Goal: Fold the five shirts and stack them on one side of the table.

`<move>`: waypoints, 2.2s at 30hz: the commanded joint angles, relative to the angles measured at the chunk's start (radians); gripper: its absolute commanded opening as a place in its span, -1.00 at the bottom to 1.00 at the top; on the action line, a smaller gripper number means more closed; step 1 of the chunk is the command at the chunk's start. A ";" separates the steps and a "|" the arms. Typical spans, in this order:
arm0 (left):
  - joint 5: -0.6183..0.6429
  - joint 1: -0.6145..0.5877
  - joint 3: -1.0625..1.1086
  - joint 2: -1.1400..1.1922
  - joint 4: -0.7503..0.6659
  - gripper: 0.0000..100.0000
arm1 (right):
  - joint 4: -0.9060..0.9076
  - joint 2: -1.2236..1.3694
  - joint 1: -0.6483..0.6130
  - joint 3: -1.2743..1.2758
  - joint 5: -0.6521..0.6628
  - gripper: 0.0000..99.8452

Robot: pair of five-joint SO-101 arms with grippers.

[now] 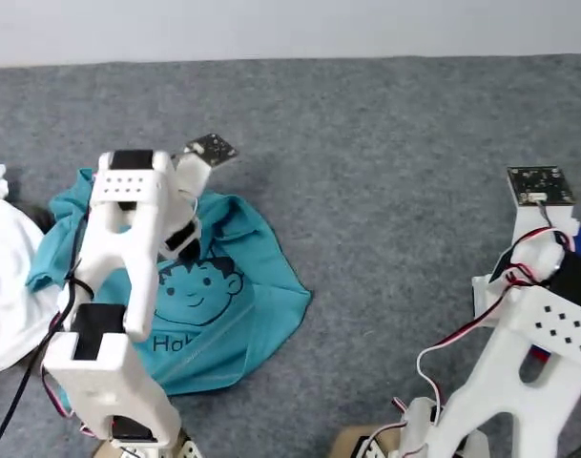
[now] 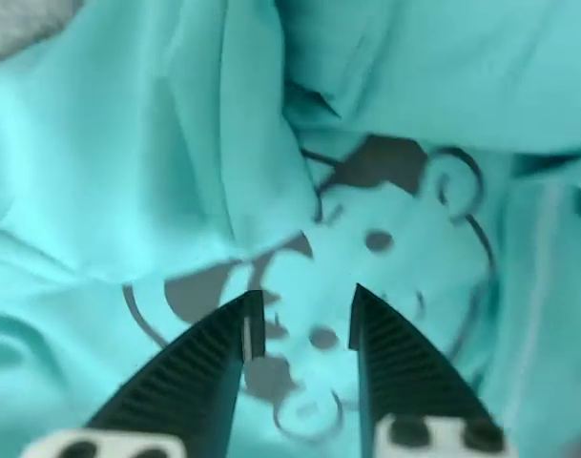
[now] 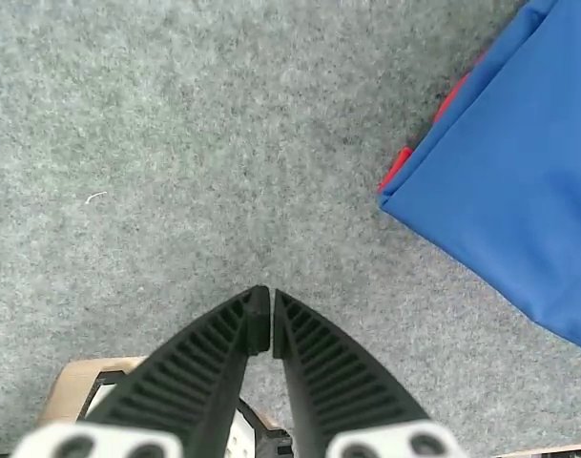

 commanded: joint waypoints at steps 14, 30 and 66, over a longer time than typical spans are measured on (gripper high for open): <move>0.021 0.017 0.070 -0.071 -0.267 -0.94 | 0.041 -0.019 0.004 -0.003 0.008 -0.98; 0.130 0.034 -0.321 0.157 -0.397 -0.96 | 0.039 -0.022 0.001 0.049 0.008 -0.98; 0.133 -0.054 -1.342 0.872 0.118 -0.64 | 0.012 -0.019 -0.001 0.083 0.008 -0.98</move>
